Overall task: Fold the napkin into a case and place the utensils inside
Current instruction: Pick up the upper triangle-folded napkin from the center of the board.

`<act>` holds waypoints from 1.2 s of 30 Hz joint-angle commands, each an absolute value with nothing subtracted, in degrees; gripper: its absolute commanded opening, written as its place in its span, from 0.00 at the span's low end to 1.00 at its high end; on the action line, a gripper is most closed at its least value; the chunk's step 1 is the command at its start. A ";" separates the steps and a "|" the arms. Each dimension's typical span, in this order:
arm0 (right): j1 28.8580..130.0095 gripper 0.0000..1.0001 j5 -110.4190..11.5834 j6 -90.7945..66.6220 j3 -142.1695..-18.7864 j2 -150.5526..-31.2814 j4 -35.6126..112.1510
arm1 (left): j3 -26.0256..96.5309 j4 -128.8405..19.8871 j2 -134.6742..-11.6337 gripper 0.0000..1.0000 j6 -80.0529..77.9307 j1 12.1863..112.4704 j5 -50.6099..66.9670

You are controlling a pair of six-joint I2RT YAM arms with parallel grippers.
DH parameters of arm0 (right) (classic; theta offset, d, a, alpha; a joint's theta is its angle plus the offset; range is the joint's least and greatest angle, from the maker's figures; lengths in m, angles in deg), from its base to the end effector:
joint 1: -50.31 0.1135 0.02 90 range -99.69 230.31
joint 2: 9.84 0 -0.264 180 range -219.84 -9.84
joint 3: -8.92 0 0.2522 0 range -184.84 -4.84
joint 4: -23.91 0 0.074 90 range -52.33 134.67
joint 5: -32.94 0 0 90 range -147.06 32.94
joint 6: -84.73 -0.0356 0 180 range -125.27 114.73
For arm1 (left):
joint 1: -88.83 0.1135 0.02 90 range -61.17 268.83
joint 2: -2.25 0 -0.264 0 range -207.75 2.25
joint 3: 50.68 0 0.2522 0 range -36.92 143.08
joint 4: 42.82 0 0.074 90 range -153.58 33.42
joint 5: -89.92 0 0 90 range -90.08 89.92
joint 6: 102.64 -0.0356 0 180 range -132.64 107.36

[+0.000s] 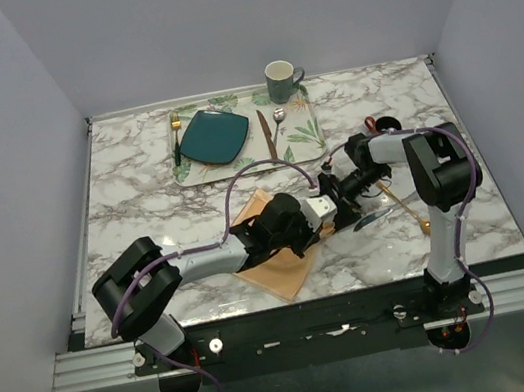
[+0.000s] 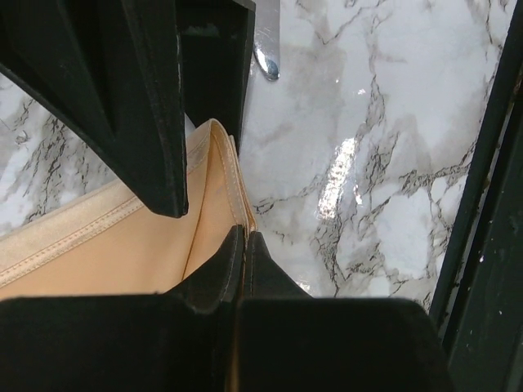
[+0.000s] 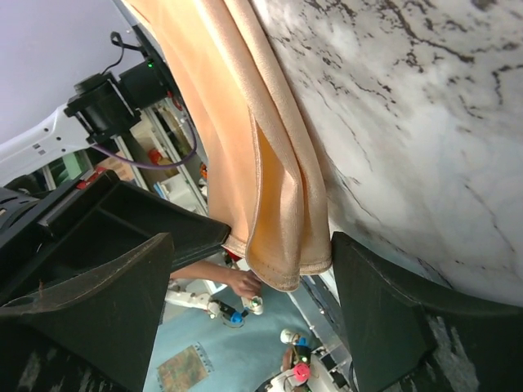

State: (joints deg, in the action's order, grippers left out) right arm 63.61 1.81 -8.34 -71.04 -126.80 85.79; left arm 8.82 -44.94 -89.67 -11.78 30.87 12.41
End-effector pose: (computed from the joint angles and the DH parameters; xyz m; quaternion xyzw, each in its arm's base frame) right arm 0.3111 0.1048 0.1057 0.0395 -0.8682 -0.4754 0.1365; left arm 0.1692 -0.2849 0.1805 0.4650 0.7487 -0.3110 0.3557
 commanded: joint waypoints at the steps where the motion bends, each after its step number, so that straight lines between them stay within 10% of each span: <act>1: 63.84 0.86 -0.28 -9.58 -68.47 -132.79 85.13 | 7.73 -42.17 -87.57 0.00 -9.92 31.61 14.42; 30: 61.47 0.27 -2.48 -7.47 -71.46 -131.13 89.53 | 6.24 -42.08 -90.30 0.00 -11.41 31.70 15.65; 34: 61.47 0.27 -2.22 -7.56 -71.46 -131.21 89.97 | 6.24 -41.90 -90.30 0.00 -11.32 31.79 15.65; 35: 61.47 0.34 -2.22 -7.56 -71.46 -131.13 90.32 | 6.15 -41.82 -90.04 0.00 -11.24 31.96 15.56; 36: 61.47 0.62 -2.74 -7.56 -71.55 -131.04 90.67 | 6.15 -41.55 -89.77 0.00 -10.80 32.05 15.56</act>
